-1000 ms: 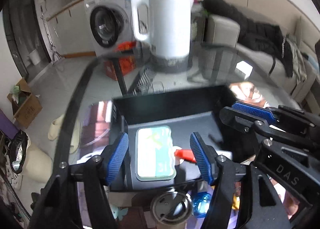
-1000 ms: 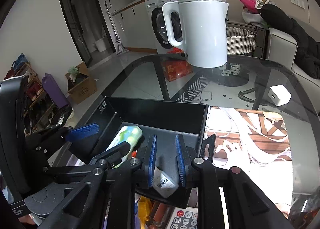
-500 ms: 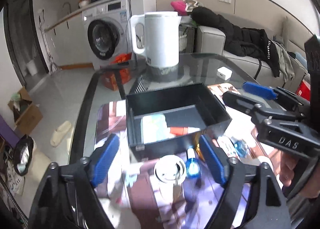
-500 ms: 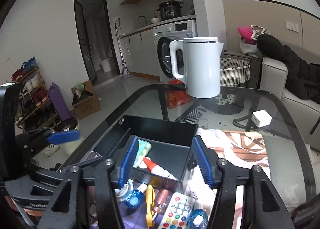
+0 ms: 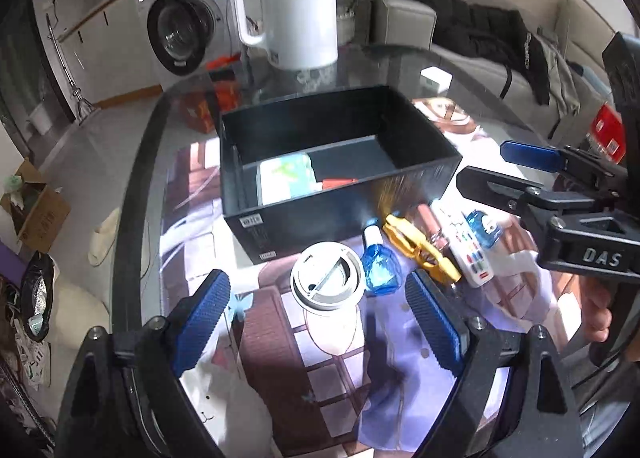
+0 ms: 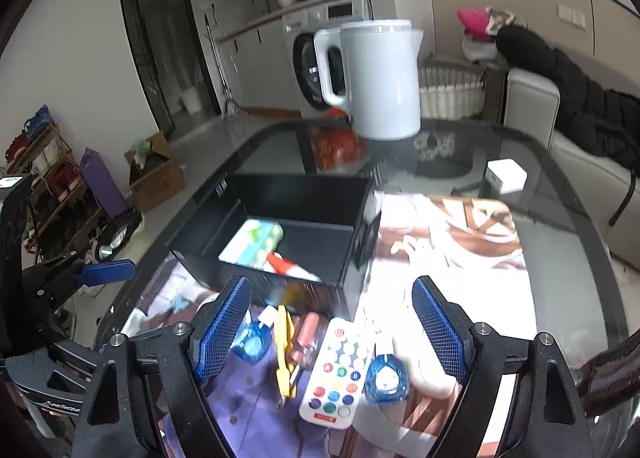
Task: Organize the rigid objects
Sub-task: 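Grasp the white round lid with left tool while right tool grasps the red-handled screwdriver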
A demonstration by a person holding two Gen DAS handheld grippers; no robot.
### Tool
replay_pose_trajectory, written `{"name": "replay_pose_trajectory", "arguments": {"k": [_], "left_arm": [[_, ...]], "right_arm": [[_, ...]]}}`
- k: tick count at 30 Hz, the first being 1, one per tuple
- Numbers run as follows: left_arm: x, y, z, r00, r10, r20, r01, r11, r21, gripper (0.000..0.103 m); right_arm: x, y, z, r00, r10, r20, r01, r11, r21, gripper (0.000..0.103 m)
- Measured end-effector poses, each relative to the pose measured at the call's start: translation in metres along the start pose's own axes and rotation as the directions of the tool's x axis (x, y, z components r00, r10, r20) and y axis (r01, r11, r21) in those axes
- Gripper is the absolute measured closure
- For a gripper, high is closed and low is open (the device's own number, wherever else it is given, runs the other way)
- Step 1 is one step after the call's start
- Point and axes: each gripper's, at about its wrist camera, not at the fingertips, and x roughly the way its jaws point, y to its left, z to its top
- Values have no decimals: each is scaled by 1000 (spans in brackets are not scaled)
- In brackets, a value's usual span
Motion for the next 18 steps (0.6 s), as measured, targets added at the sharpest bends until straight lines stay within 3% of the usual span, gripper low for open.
{"name": "replay_pose_trajectory", "arguments": {"k": [4,6,11,16,18], "left_arm": [[21,-2,0,998,0,-58,0,1000,-4,21],[28,-3,2,997,-5,-74,4,1000,-9,22],[36,-5,5,997,6,-81,-6,1000,6,22],[44,-2,8,995,5,-96,-4,1000,13,24],[45,1,10,995,2,-99,-2,1000,3,25]], "right_arm": [[17,-10,-8,994,43,-103,-40,999,27,25],[27,-16,-13,986,50,-157,-45,998,33,39],[46,-24,-27,962,128,-240,-106,989,101,44],[50,-21,-33,949,173,-262,-150,983,105,45],[49,-19,-35,950,156,-269,-136,986,92,45]]}}
